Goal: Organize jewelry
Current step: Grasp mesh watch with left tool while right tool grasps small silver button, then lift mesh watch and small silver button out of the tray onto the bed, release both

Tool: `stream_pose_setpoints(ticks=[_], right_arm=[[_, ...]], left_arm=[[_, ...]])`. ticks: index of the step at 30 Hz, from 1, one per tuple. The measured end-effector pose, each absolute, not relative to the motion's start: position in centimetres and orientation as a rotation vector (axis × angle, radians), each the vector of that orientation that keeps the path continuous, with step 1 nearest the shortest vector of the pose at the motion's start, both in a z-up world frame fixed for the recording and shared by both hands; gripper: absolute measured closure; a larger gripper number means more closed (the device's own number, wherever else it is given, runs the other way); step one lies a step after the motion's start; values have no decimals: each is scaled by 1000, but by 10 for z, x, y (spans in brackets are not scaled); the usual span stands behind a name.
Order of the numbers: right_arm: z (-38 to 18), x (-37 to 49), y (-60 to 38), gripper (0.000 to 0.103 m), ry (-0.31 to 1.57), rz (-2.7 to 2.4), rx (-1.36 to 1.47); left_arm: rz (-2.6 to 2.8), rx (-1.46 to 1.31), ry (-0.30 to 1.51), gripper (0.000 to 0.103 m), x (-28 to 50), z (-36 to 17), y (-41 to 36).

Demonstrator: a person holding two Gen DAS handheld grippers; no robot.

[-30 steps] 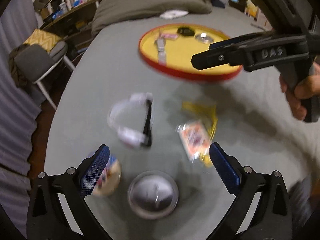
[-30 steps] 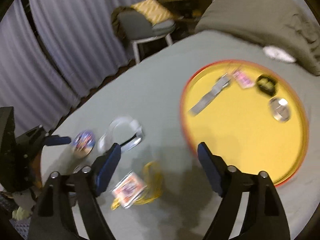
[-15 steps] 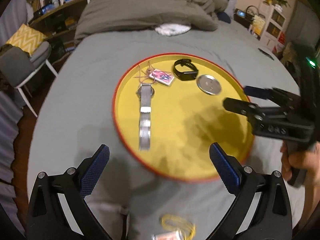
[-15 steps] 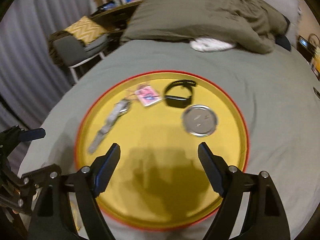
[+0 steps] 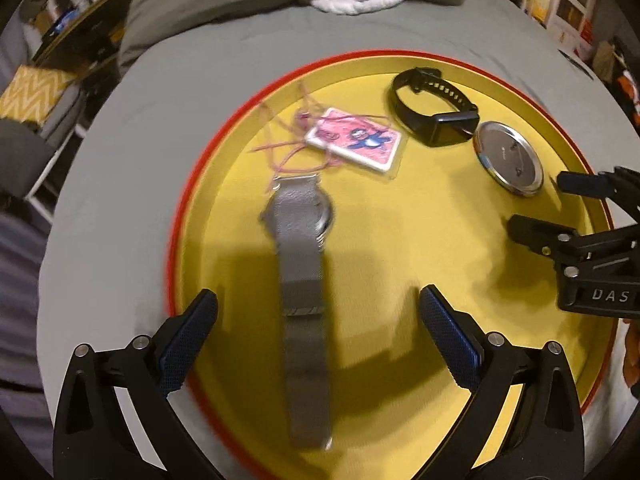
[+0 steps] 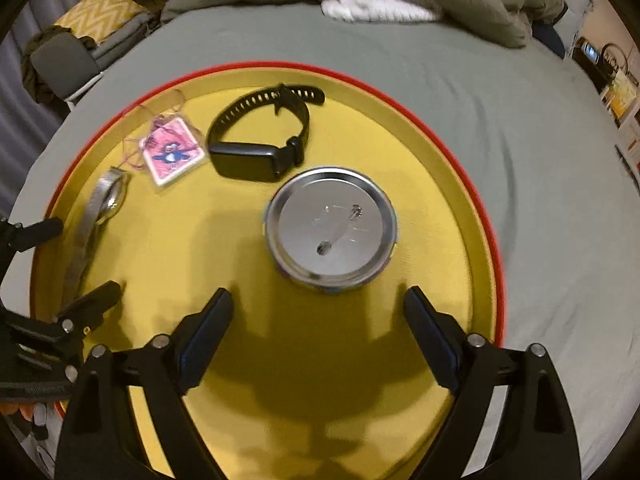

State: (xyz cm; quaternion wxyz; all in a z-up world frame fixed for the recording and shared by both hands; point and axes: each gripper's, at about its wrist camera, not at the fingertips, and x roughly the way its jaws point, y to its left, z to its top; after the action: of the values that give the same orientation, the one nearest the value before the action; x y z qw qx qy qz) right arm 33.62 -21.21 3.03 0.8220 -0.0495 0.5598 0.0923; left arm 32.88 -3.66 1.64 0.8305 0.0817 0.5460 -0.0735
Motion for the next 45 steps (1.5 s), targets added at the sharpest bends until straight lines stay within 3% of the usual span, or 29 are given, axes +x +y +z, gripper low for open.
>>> stream_pose_setpoints(ticks=[4,13,15,17,19,23,24,36,45], right_arm=[[26,350,-213,8,1188,176,-84],[26,361,-212,10,1145,153,-57],[27,362,-212,16,1128,139,-51],[32,360,-212,31,1110,136,-44],[35,356,-212,33,1101,137,-46],[34,350,-214,33,1071,134,-42],[34,348,-214,33,1069,130,-38],[52,338,-227,33,1037,141,35],[75,312,-221,33,1003,175,61]], left_arm=[[-167,157,1150,5,342,15,-35],[-179,165,1149,5,364,17,-36],[-175,162,1147,5,365,17,-37],[-174,167,1138,6,365,17,-38],[-176,162,1122,13,359,19,-37],[-144,138,1093,58,358,27,-32],[-136,130,1096,64,358,29,-28],[-144,108,1085,64,344,36,-27],[-155,81,1024,64,313,85,-27]])
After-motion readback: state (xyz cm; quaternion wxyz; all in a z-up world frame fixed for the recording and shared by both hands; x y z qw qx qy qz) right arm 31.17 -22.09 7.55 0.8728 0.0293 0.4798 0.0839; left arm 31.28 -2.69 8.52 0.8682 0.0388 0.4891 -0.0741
